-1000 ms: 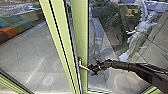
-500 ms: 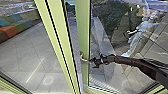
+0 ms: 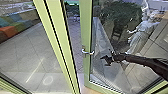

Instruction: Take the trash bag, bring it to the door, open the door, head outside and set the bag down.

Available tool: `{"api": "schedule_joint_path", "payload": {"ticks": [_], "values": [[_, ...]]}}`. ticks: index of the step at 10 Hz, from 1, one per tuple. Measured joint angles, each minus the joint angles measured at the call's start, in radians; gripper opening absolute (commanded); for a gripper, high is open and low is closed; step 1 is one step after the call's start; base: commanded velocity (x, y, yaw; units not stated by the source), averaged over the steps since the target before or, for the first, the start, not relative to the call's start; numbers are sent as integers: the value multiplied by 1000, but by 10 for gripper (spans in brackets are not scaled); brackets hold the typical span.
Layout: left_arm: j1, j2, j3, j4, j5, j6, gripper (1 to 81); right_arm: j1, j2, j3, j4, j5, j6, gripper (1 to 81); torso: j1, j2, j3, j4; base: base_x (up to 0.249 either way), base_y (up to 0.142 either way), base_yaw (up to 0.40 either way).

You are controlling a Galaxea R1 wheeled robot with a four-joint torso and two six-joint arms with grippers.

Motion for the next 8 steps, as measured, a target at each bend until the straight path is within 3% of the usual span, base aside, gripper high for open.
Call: {"api": "schedule_joint_path", "payload": {"ticks": [3,8], "values": [[0,0,0,0,1,0,10,18,-58,-9,4,10,27,811,1,1,-1,0,21,0,0],[-8,6,0,0,-1,0,10,24,-151,55,1,-6,5,811,2,2,-1,0,39,0,0]]}}
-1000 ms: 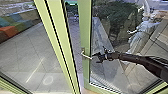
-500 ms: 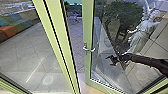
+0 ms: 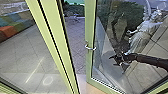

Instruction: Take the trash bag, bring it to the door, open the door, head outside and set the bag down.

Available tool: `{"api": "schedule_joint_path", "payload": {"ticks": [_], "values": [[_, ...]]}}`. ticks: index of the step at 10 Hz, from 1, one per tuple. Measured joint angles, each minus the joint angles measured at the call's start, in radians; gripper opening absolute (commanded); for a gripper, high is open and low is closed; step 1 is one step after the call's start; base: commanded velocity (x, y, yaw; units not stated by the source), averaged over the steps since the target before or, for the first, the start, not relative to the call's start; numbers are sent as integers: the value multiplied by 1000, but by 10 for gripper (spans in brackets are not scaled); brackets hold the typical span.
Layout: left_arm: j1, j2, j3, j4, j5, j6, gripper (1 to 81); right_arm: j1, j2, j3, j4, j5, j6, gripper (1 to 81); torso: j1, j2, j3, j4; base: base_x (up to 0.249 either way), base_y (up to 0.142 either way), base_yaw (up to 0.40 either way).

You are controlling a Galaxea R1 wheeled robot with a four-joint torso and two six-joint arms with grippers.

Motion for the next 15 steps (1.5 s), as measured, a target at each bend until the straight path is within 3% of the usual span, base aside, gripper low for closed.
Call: {"api": "schedule_joint_path", "payload": {"ticks": [1,12,13,15], "values": [[1,0,0,0,0,0,10,2,-6,-2,3,10,22,811,0,0,0,0,0,0,0],[15,-1,0,0,1,0,10,11,-182,64,3,-25,0,811,-1,0,0,0,13,0,0],[15,-1,0,0,5,0,10,6,-193,89,3,-45,-29,811,-2,0,0,0,78,0,0],[3,-1,0,0,-1,1,10,0,-175,93,7,-47,-14,811,-2,0,0,0,78,0,0]]}}
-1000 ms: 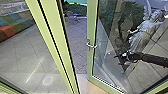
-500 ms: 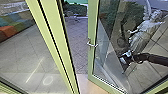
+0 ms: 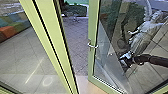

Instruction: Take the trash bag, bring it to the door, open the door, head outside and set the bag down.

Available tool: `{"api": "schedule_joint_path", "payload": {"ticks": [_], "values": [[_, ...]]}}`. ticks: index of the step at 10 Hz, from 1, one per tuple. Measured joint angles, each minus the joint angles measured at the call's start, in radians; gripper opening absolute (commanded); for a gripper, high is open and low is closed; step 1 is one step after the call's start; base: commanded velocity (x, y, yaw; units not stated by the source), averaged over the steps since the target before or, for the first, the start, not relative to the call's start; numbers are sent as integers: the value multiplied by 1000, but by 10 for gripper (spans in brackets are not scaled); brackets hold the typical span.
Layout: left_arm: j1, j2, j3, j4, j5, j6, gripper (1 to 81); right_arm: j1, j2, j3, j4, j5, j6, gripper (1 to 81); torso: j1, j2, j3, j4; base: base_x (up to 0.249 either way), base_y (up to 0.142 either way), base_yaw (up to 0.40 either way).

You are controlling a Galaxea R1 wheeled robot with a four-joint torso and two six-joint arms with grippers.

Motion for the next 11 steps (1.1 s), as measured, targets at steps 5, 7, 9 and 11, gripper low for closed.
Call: {"api": "schedule_joint_path", "payload": {"ticks": [5,7,9,11], "values": [[4,0,0,0,2,2,10,-11,-26,27,0,-22,-40,811,0,0,0,0,47,0,0],[0,0,0,0,1,2,10,1,-59,28,-1,-16,-27,811,0,0,0,0,0,0,0],[9,0,0,0,3,2,10,3,-110,28,-8,-24,-37,811,0,0,0,0,0,0,0],[9,0,0,0,2,3,10,6,-156,28,-8,-24,-39,811,0,0,0,0,0,0,0]]}}
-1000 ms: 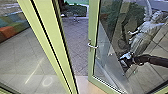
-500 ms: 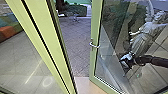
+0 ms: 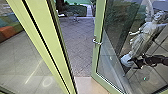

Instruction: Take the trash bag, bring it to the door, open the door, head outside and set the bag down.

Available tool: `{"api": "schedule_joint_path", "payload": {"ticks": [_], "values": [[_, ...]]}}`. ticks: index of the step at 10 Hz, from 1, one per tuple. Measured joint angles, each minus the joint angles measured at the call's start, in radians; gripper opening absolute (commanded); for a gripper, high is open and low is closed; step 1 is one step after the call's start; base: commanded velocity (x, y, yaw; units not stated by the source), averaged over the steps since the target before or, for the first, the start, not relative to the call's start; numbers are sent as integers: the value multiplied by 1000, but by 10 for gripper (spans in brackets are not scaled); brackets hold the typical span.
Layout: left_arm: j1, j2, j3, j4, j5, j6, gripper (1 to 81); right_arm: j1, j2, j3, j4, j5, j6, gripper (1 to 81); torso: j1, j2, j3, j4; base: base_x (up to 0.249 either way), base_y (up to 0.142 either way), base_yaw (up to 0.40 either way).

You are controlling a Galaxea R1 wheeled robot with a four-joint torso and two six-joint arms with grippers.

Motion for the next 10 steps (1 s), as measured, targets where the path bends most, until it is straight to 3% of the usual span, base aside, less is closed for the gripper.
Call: {"api": "schedule_joint_path", "payload": {"ticks": [4,7,9,10], "values": [[-1,0,0,0,1,3,10,8,-44,-18,0,17,29,811,0,0,0,0,0,0,0],[-1,0,1,0,2,3,10,53,40,-117,-7,35,36,811,0,0,0,0,0,0,0],[0,-1,1,0,2,3,10,58,71,-158,-10,39,6,811,1,0,0,0,0,0,0],[0,-3,2,0,3,3,10,58,68,-176,-26,39,-64,811,1,0,0,0,0,0,0]]}}
